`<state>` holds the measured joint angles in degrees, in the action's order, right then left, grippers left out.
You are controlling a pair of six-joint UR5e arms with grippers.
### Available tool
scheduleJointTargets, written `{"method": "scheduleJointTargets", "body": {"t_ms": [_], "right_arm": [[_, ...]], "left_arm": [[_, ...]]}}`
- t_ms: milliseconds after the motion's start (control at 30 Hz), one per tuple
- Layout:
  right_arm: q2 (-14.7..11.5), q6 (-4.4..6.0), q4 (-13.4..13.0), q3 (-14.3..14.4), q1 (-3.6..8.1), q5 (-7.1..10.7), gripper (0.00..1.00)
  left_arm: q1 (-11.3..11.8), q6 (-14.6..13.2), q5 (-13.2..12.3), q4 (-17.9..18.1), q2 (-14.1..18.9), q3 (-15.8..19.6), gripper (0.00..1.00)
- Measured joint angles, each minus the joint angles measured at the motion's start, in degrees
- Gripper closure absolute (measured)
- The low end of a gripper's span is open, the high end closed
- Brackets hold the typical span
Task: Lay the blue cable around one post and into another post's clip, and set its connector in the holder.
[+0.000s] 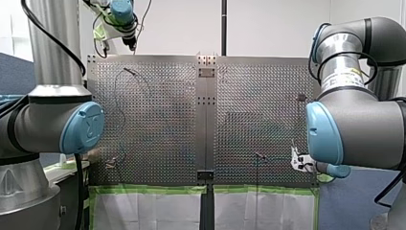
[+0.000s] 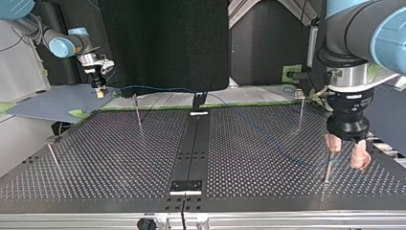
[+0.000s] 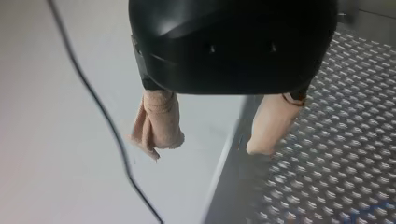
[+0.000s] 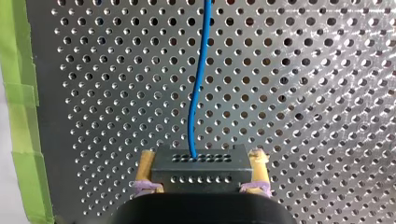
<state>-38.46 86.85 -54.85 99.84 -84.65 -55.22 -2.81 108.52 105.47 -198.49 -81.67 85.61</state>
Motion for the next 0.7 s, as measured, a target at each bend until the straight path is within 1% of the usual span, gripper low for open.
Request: {"method": "scheduleJointTargets", "body": {"t_ms": [200,700], "right_arm": [[0.00,0.00,-0.08,0.01,-0.08,-0.12,1.00],[0.00,0.00,-0.10,0.00,-0.28,-0.16,1.00]], "left_arm": [[-0.21,-2.96,0.15,-1.20,-0.47,0.51,0.00],[-1.04,-9.83,0.86,-1.31,-0.45,0.59,0.00]]}}
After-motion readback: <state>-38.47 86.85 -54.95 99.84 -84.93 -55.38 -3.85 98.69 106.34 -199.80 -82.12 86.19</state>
